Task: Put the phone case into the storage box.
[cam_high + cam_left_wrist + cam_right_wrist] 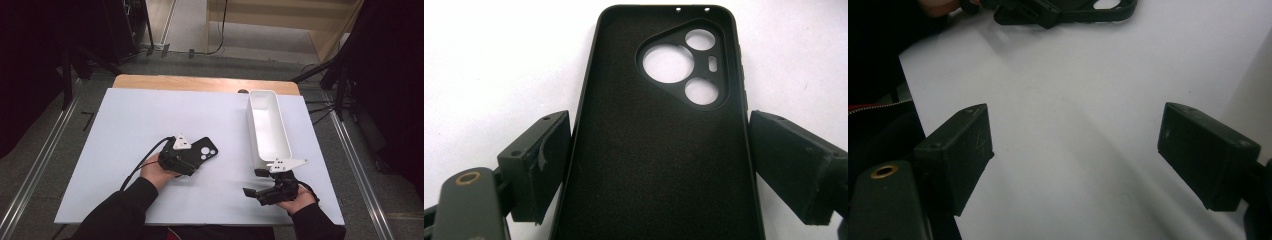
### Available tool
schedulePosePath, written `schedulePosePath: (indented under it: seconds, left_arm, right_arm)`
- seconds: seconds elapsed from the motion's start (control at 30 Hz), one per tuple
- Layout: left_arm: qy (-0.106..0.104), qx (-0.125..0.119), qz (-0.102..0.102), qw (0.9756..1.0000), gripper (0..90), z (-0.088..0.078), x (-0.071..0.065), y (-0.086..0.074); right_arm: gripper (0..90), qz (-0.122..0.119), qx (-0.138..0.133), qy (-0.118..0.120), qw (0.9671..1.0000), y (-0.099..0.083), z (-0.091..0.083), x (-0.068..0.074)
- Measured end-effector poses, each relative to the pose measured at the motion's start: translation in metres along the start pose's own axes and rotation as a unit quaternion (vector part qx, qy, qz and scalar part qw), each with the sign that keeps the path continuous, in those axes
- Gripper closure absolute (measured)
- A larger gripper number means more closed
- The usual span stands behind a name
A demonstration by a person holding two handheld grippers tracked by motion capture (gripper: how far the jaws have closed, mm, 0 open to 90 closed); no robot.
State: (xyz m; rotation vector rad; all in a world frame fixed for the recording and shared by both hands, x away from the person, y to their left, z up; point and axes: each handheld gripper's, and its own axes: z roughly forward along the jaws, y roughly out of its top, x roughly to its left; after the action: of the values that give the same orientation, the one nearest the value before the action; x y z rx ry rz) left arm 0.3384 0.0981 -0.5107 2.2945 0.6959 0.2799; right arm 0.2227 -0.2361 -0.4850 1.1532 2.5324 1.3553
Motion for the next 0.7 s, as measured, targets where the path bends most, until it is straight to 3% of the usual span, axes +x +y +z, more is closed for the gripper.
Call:
schedulePosePath:
  seconds: [0.27,0.7]
  left_arm:
    - [-0.008,-0.004,-0.016,0.9998,13.3,-0.003,0.002,0.002]
    - [-0.027,-0.032,-0.052,0.9978,13.5,-0.019,0.009,0.010]
  right_arm:
    - [12.7,0.001,0.000,-0.001,1.0000,0.000,0.000,0.000]
    - [12.7,-0.001,-0.005,-0.001,1.0000,0.001,0.000,0.000]
